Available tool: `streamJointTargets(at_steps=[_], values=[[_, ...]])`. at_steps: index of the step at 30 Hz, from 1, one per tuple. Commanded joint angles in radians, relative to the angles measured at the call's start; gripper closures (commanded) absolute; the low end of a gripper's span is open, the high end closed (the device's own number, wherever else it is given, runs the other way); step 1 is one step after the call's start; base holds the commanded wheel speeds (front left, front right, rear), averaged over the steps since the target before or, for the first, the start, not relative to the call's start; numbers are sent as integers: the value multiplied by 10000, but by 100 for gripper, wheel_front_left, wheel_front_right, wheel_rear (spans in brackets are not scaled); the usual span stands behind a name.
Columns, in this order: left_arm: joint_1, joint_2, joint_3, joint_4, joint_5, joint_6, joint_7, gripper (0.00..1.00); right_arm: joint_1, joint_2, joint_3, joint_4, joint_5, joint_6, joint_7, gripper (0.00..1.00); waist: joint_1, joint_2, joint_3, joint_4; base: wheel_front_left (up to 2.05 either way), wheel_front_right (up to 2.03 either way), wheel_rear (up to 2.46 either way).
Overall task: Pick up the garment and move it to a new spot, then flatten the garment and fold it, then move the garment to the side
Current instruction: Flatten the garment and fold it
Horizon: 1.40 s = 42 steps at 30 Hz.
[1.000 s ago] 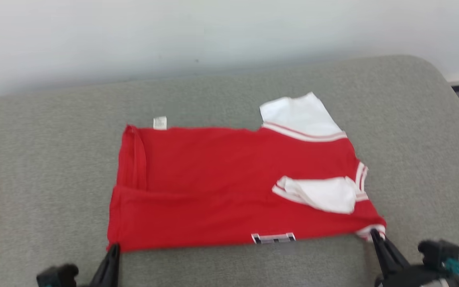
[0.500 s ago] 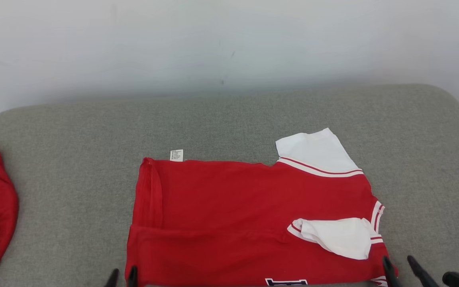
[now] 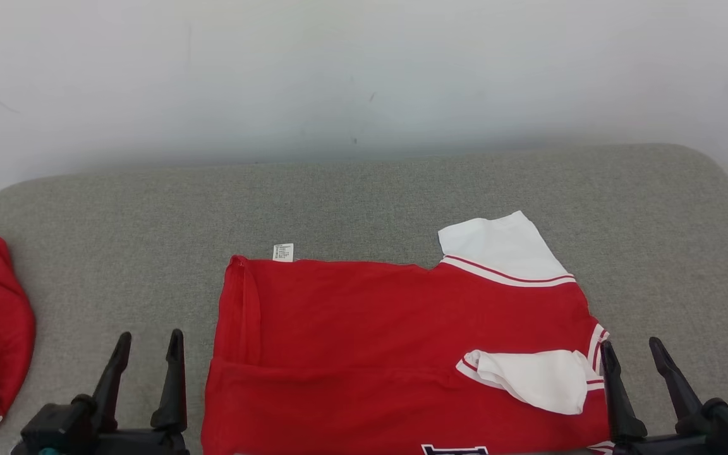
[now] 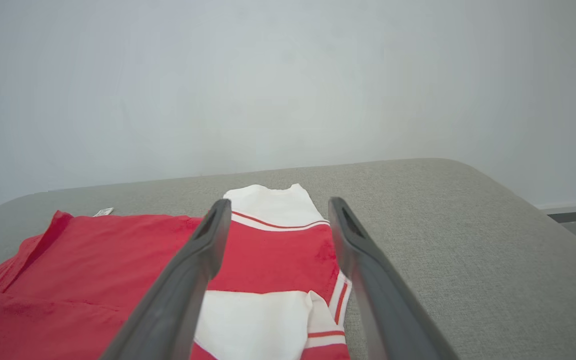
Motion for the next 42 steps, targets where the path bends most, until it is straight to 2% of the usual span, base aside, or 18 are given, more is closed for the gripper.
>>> streamJointTargets(at_steps=[1, 6, 10, 16, 23, 28, 29, 33, 37, 42], values=[[-143, 27, 122, -143, 325, -41, -19, 0, -62, 125, -85, -127, -208, 5, -74, 0, 1, 0, 0, 2, 0, 0, 0], [49, 37, 473, -352, 1029, -113, -19, 0, 185, 478, -295, -363, -596, 5, -219, 0, 1, 0, -19, 62, 0, 0, 0], [305, -87, 813, -298, 1199, -210, -19, 0, 358, 610, -253, -347, -784, 5, -280, 0, 1, 0, 2, 69, 0, 0, 0], [356, -227, 1078, -280, 1417, -378, -19, 0, 135, 455, -231, -196, -776, 5, -307, 0, 1, 0, 115, 31, 0, 0, 0], [-1010, -43, 1154, 137, 1009, -614, -19, 0, -1201, 125, -364, 160, -696, 5, 414, 0, 1, 0, 761, -96, 0, 0, 0], [-2970, 471, 632, 922, 549, -742, 321, 0, -2988, -363, -313, 851, -668, 5, 1367, 0, 1, 0, 1746, -179, 0, 0, 0], [-2970, 471, 632, 922, 549, -742, 321, 0, -2988, -363, -313, 851, -668, 5, 1367, 0, 1, 0, 1746, -179, 0, 0, 0], [-4641, 892, -181, 1753, 30, -758, 865, 0, -4605, -644, -73, 1654, -724, 5, 2000, 0, 1, 0, 2662, -243, 0, 0, 0], [-6224, 1390, -1113, 2772, -698, -754, 1434, 0, -6242, -741, 217, 2858, -677, 5, 2261, 0, 1, 0, 3511, -303, 0, 0, 0], [-7722, 1723, -2207, 4064, -1665, -757, 2108, 0, -7946, -749, 753, 4534, -665, 5, 2371, 0, 1, 0, 4301, -320, 0, 0, 0]])
